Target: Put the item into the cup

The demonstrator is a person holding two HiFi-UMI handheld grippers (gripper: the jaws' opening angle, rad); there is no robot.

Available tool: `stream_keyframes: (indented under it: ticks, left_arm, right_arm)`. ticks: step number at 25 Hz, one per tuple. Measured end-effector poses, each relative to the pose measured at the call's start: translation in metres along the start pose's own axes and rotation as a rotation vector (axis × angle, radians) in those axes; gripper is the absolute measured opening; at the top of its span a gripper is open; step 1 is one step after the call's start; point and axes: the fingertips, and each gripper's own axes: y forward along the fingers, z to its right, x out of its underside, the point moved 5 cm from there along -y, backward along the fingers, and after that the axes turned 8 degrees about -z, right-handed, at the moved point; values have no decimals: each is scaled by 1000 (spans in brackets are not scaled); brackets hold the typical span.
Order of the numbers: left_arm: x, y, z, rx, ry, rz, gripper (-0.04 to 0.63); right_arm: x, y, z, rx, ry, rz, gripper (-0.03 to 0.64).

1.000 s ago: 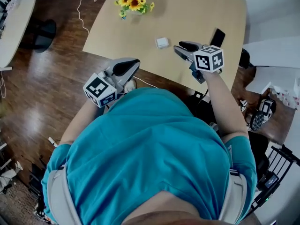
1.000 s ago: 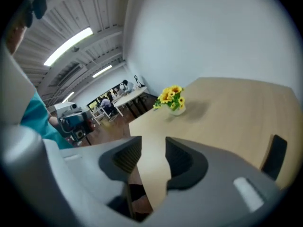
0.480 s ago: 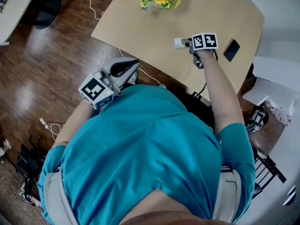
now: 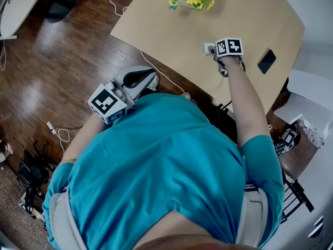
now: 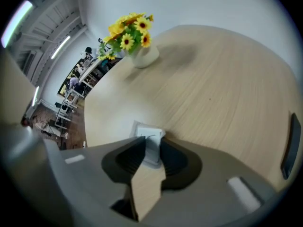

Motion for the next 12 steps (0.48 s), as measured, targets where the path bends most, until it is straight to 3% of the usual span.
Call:
stream_keyframes:
  ticks: [4,12]
  left_arm:
    - [-2,2,3,7,6,-5,5]
    - [-16,25,20,82,43,-3,5]
  right_arm:
    - [0,-12,-7,-13,-34,39,29]
    - [9,-97,-24,-93,-90,259,23]
